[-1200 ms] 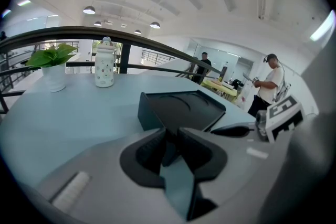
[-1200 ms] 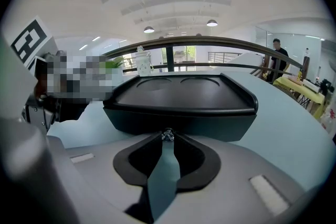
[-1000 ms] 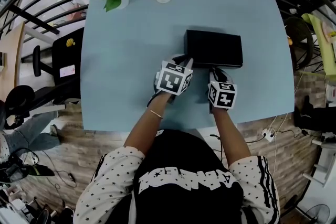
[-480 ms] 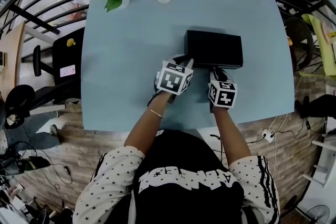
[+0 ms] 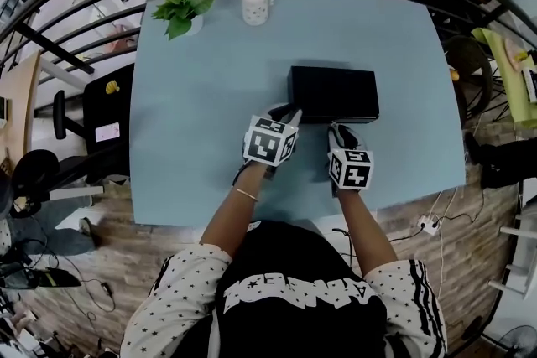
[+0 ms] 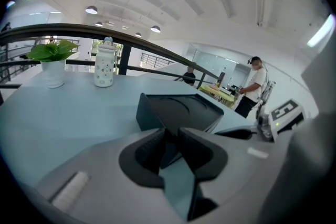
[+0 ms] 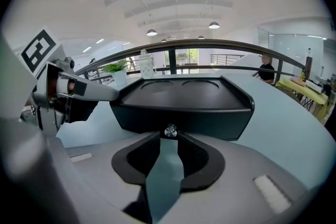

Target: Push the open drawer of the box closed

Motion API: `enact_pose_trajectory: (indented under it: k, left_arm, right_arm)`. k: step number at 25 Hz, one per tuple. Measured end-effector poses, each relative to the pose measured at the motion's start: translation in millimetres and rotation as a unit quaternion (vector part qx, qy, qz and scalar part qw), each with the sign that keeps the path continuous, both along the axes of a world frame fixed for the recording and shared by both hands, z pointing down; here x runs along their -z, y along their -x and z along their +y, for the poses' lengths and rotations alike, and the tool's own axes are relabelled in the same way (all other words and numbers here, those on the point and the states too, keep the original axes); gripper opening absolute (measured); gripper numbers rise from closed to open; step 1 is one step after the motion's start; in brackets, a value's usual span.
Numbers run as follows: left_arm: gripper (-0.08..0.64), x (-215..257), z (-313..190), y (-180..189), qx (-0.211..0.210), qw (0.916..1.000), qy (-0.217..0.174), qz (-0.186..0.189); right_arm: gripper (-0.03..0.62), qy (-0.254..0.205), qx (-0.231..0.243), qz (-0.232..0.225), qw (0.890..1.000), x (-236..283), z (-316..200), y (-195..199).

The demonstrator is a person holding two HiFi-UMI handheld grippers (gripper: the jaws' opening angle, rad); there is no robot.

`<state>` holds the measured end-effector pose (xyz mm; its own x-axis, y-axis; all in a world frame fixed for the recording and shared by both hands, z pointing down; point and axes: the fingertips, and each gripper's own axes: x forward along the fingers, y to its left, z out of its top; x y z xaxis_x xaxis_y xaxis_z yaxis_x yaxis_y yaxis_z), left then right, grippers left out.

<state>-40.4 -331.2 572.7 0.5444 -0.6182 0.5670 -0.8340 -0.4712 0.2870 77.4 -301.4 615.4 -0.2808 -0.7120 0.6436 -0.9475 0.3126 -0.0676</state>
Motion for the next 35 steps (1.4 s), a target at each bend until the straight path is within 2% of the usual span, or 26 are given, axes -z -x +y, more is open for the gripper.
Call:
enact_pose_trajectory:
  k: [3, 7, 12, 16, 18, 23, 30, 35]
  left_arm:
    - [0.0, 0.4, 2.4, 2.6, 0.007, 0.9997, -0.007, 0.025]
    - [0.0, 7.9, 5.2, 2.5, 0.007, 0.9996, -0.026, 0.013]
    - [0.0, 26.3, 10.1, 4.7, 0.01, 0.9982, -0.058, -0.002]
    - [0.0, 49.4, 15.0, 8.8, 0.009, 0.9962, -0.085, 0.016]
    - [0.0, 62.0, 20.5, 7.3, 0.004, 0.9945, -0.102, 0.023]
    - [0.0, 94.5, 32.8, 10.4, -0.008, 0.9889, -0.148, 0.014]
    - [0.0, 139.9, 40.9, 14.3, -0.024, 0.9762, -0.215, -0.017]
    - [0.0, 151.3, 46.1, 13.2, -0.026, 0.9735, -0.227, -0.015]
  right_arm:
    - [0.098, -0.011, 0.005, -0.013, 1.0, 6.7, 10.1, -0.6]
    - [0.094, -0.035, 0.002, -0.033, 0.999, 24.2, 21.7, -5.9]
    - [0.013, -0.064, 0.002, -0.055, 0.996, 46.8, 33.3, -13.9]
    - [-0.003, -0.094, 0.005, -0.078, 0.992, 71.8, 32.1, -11.3]
    - [-0.003, -0.111, 0.009, -0.089, 0.99, 86.5, 31.5, -10.9]
    - [-0.003, -0.156, 0.042, -0.099, 0.982, 126.5, 28.3, -0.2]
    - [-0.003, -0.212, 0.084, -0.106, 0.968, 175.3, 24.4, 18.6]
    - [-0.003, -0.226, 0.1, -0.112, 0.962, 189.6, 24.9, 31.1]
